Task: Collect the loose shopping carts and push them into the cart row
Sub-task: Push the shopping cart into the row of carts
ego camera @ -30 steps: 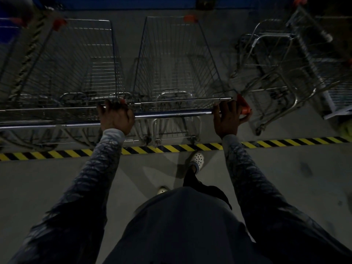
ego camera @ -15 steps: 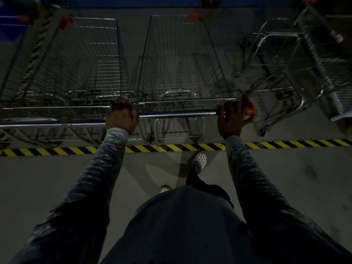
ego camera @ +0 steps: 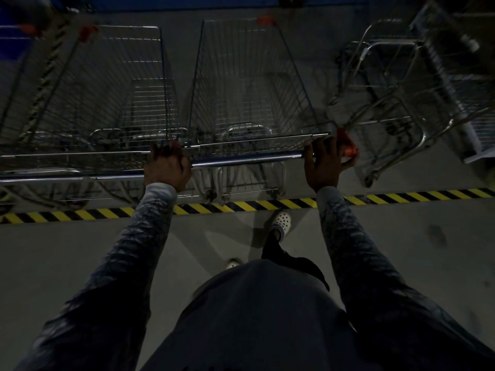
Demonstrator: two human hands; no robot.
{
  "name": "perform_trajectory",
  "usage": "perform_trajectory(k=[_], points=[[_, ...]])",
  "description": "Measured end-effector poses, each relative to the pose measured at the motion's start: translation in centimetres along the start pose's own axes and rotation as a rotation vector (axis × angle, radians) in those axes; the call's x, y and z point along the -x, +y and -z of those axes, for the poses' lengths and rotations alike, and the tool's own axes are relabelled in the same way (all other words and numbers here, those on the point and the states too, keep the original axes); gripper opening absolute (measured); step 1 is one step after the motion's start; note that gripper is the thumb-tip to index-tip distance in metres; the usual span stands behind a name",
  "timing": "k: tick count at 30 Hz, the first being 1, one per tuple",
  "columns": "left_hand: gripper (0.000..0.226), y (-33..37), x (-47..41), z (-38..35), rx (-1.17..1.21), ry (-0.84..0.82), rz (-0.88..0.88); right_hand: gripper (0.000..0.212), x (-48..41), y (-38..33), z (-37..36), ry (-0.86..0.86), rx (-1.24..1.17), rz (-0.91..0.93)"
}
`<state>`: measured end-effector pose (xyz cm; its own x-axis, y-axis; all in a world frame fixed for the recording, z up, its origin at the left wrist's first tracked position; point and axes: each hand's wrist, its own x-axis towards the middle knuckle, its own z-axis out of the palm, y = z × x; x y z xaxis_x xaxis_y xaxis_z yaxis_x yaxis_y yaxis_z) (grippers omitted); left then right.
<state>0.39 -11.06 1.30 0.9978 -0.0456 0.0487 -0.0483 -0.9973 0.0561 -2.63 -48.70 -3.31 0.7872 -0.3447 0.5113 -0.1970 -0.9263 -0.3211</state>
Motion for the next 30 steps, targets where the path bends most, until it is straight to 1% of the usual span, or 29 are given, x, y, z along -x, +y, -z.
perform_trajectory(k=[3,7,11,13,20,22,25,28,30], points=[[0.061,-0.03,0.18,-0.18,0.016,-0.019,0.012,0.03,-0.04,-0.08,0.11,-0.022,-0.012,-0.013],[0.06,0.06,0.38,0.08,0.015,-0.01,0.017,0.031,0.21,-0.25,0.07,-0.044,-0.012,-0.055],[0.062,0.08,0.3,0.06,0.022,-0.016,0.013,0.022,0.32,-0.41,0.01,0.002,-0.005,-0.054],[0.064,0.0,0.19,0.0,0.03,-0.023,0.03,0.021,0.41,-0.44,-0.15,0.006,-0.014,-0.055],[0.057,0.2,0.31,0.23,0.027,-0.031,0.049,0.042,0.72,-0.59,-0.35,-0.027,0.016,-0.093],[0.057,-0.03,0.2,0.02,0.025,-0.041,0.061,0.044,0.74,-0.72,-0.33,-0.027,0.012,-0.099],[0.052,-0.14,0.08,-0.12,0.025,-0.043,0.071,0.04,0.73,-0.86,-0.25,-0.016,-0.011,-0.106],[0.05,-0.13,-0.1,-0.12,0.02,-0.056,0.074,0.028,0.78,-0.93,-0.28,0.014,-0.025,-0.083],[0.051,-0.16,-0.14,-0.08,0.022,-0.051,0.077,0.024,0.79,-0.97,-0.4,0.022,-0.022,-0.084]])
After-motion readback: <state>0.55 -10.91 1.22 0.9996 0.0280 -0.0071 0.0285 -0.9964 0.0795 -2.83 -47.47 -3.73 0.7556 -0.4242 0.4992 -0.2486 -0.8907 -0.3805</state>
